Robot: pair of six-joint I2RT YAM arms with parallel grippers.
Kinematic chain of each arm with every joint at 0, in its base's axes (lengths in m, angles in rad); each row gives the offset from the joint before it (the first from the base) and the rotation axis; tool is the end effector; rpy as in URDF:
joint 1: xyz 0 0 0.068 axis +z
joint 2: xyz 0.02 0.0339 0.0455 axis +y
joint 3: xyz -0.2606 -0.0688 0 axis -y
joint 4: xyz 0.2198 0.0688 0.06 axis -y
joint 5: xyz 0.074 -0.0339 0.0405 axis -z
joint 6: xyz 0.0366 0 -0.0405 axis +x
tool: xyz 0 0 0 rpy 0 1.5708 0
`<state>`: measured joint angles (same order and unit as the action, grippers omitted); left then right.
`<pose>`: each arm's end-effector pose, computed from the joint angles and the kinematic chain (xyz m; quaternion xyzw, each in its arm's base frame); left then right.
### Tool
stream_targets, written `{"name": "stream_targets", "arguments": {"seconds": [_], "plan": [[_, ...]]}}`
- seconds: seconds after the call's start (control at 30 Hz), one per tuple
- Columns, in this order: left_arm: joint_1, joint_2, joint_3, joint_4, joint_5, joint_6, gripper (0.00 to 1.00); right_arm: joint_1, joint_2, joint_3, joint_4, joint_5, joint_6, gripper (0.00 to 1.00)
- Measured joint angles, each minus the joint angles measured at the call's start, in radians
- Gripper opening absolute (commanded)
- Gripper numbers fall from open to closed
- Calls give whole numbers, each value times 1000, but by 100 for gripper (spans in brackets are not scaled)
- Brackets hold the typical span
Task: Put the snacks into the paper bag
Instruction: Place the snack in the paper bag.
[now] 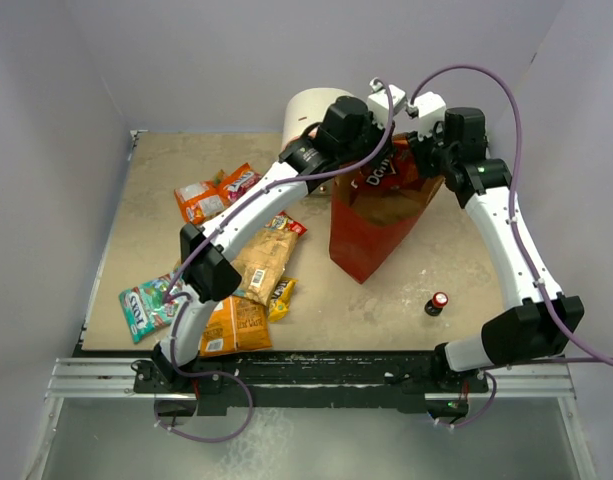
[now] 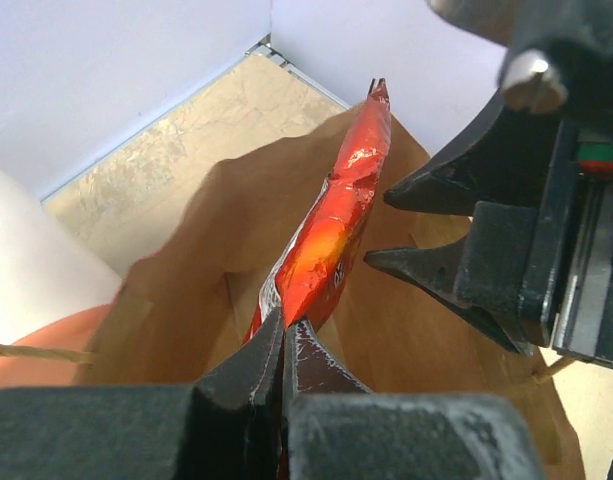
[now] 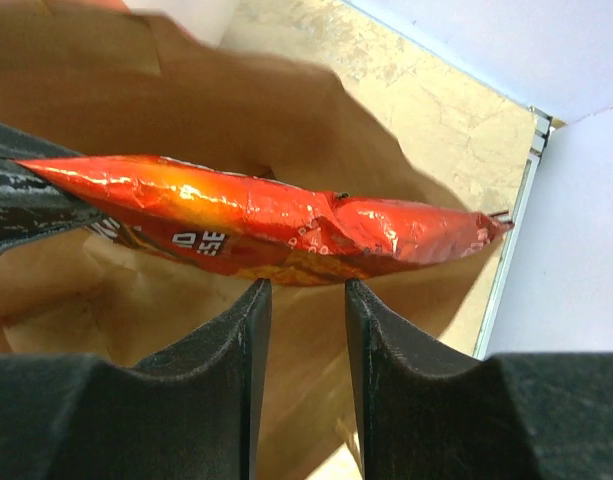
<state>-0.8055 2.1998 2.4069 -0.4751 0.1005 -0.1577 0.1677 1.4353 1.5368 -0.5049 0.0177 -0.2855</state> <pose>0.3316 -0.3506 0.3989 0.2816 0.7432 -0.3159 0.5182 0.2950 0.0493 0.4103 -0.1827 0.8142 -0.0398 0.5497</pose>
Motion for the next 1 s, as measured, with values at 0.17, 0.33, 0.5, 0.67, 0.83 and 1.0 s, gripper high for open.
{"name": "stream_targets", "arguments": {"seconds": [0.17, 0.33, 0.5, 0.67, 0.83, 1.0], "plan": [[2, -18, -60, 22, -30, -10, 0, -5, 0, 3, -18, -5, 0, 39], [6, -18, -118, 9, -46, -15, 0, -5, -4, 22, -9, -7, 2, 39], [7, -18, -173, 19, -52, -16, 0, -5, -5, 23, -8, -2, 3, 39], [6, -18, -242, 29, -50, -25, 1, -6, -5, 23, -9, 0, 6, 40], [6, -18, -298, 47, -40, -33, 3, -7, -5, 23, -10, 0, 6, 40], [6, -18, -328, 67, -24, -34, 17, -7, -5, 23, -12, 0, 6, 40]]}}
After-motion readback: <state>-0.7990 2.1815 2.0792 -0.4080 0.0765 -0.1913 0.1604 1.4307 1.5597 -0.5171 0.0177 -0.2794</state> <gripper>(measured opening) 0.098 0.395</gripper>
